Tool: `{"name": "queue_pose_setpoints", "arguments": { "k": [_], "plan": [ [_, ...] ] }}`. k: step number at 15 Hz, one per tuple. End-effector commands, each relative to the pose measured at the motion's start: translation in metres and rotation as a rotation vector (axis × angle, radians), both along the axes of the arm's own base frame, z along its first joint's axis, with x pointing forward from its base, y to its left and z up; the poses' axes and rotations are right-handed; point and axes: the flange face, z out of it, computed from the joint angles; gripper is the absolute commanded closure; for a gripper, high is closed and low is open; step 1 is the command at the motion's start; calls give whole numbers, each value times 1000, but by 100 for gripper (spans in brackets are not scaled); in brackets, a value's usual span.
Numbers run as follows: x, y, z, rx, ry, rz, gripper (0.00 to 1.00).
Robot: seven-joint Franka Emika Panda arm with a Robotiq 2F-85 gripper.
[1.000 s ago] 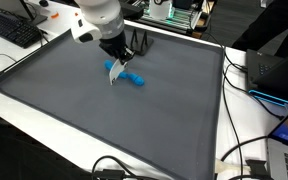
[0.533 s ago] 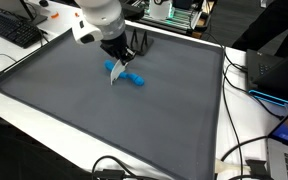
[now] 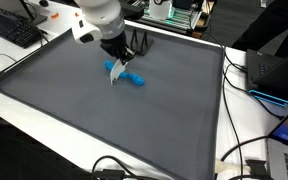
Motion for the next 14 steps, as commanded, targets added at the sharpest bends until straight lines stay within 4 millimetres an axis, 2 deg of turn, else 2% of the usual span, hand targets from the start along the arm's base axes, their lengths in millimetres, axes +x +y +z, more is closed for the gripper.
{"name": "queue_pose_setpoints", "arguments": {
  "k": [1,14],
  "plan": [
    [-13,-1,-4,27,37,-12,99],
    [-25,0,7,28,99,-23,99]
  ]
}}
